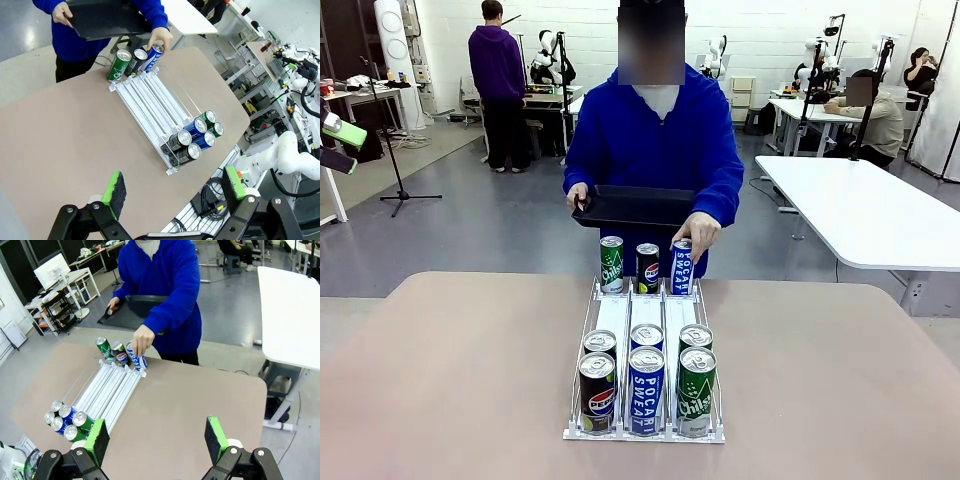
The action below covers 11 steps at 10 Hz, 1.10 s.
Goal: Retrieve and hand over the desired beverage to the person.
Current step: Pick up a can of the same type that the person held from the Automatic Can Dispenser.
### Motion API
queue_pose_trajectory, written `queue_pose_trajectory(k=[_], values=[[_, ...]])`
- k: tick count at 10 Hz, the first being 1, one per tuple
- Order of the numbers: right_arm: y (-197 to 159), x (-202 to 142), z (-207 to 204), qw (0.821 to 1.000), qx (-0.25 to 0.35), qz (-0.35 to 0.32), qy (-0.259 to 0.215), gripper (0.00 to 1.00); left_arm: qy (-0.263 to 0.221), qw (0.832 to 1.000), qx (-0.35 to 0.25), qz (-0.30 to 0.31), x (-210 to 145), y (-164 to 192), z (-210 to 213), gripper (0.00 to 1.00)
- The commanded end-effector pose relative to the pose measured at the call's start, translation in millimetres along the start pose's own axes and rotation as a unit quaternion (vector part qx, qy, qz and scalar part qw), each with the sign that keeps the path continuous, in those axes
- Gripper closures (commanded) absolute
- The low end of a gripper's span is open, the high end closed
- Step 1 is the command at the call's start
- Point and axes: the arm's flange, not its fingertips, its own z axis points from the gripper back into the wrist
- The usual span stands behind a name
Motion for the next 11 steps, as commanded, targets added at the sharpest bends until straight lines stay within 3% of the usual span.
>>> queue_pose_trajectory(k=[1,9,10,11], values=[[-0.5,-0.1,-1.7,1.0,0.016,0.001,-0.003,0.0,-0.002,1.0,-0.006,-0.007,1.1,1.2,1.2,0.0],[-0.5,-0.1,-1.7,1.0,0.016,0.001,-0.003,0.0,0.0,1.0,0.0,0.0,0.0,0.0,0.0,0.0],[-0.5,-0.1,-1.7,1.0,0.016,0.001,-0.003,0.0,0.039,0.999,0.02,-0.027,5.9,-27.3,-15.5,0.0],[-0.5,-0.1,-1.7,1.0,0.016,0.001,-0.003,0.0,0.108,0.99,0.042,-0.075,15.3,-68.9,-42.2,0.0]])
